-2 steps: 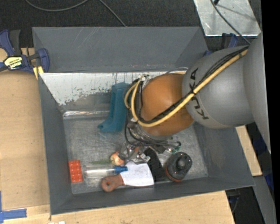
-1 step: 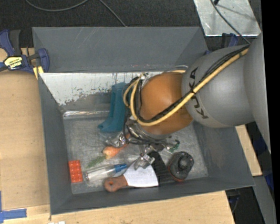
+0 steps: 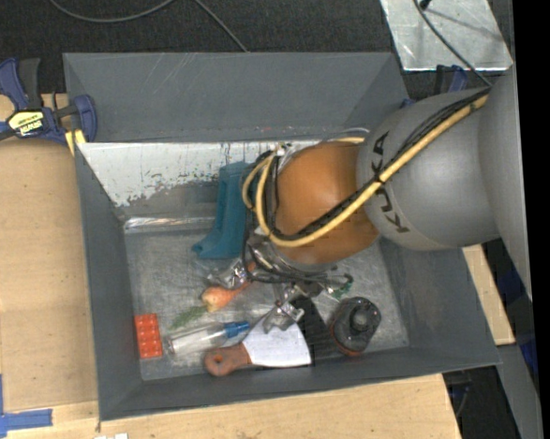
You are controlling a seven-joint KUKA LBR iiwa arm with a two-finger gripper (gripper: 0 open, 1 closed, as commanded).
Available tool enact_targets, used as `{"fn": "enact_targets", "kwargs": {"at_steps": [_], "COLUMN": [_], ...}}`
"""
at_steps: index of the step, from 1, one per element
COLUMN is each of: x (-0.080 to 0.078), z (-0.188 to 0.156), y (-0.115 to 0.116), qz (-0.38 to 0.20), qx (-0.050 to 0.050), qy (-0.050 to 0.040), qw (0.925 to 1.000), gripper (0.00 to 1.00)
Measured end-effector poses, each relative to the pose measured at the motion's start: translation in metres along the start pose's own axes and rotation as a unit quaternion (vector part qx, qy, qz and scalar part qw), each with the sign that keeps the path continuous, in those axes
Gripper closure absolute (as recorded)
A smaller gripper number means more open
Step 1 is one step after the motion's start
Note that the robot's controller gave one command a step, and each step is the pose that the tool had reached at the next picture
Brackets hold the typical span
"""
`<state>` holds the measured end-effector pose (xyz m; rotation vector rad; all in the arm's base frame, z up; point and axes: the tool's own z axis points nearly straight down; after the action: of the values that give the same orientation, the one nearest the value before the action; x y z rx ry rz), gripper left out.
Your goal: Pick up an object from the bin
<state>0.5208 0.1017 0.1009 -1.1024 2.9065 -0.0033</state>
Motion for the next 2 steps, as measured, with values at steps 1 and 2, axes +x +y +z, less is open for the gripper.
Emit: {"fn": "enact_targets", "kwargs": {"at_steps": [1,2], "x": [-0.0003,0.0026], "z": [0.0001,0.0021], "y": [0.0001,-0.0039], "qz": [0.000,-0.052], "qx": [0.000,-0.001], "qy": [-0.0001,-0.0086], "qw": [1.0000,0.9986], "gripper": [0.00,0.00]}}
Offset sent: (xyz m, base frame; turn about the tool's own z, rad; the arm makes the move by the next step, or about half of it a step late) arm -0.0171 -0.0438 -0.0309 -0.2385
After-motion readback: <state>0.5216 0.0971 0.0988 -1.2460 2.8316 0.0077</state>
